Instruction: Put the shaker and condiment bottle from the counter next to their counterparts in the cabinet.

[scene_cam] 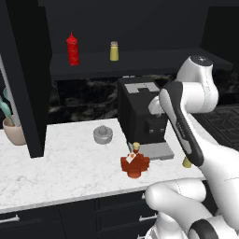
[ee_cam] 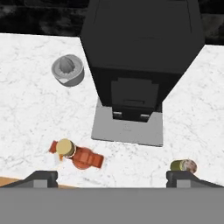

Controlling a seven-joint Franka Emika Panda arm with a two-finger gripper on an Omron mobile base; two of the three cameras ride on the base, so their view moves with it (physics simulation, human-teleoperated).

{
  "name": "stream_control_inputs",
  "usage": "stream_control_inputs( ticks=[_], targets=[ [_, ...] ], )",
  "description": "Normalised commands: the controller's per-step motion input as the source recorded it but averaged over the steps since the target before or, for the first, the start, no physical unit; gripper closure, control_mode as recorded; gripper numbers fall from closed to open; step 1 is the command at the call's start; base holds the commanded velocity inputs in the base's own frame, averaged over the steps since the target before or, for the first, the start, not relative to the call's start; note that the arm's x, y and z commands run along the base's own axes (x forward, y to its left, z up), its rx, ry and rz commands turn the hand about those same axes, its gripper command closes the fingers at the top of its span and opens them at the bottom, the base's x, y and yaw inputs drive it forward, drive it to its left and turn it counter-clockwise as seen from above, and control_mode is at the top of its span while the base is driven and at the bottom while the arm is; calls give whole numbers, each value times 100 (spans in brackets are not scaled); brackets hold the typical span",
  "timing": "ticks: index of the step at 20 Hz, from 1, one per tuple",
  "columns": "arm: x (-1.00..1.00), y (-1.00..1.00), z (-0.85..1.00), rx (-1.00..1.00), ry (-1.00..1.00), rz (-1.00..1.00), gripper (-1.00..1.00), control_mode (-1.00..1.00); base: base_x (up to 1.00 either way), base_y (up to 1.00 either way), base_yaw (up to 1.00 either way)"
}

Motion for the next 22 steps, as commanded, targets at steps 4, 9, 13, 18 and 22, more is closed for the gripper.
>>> stream_control_inputs(
  ticks=[4, 9, 13, 18, 22],
  targets=[
    [-29, -5, 0, 6, -8, 0, -100, -100, 0, 0, 0],
    [-26, -10, 0, 7, -7, 1, -100, -100, 0, 0, 0],
    [-36, -13, 0, 9, -9, 3, -100, -100, 0, 0, 0],
    [-36, -7, 0, 4, -7, 4, -100, -100, 0, 0, 0],
    [-37, 0, 0, 1, -9, 6, -100, -100, 0, 0, 0]
  ],
)
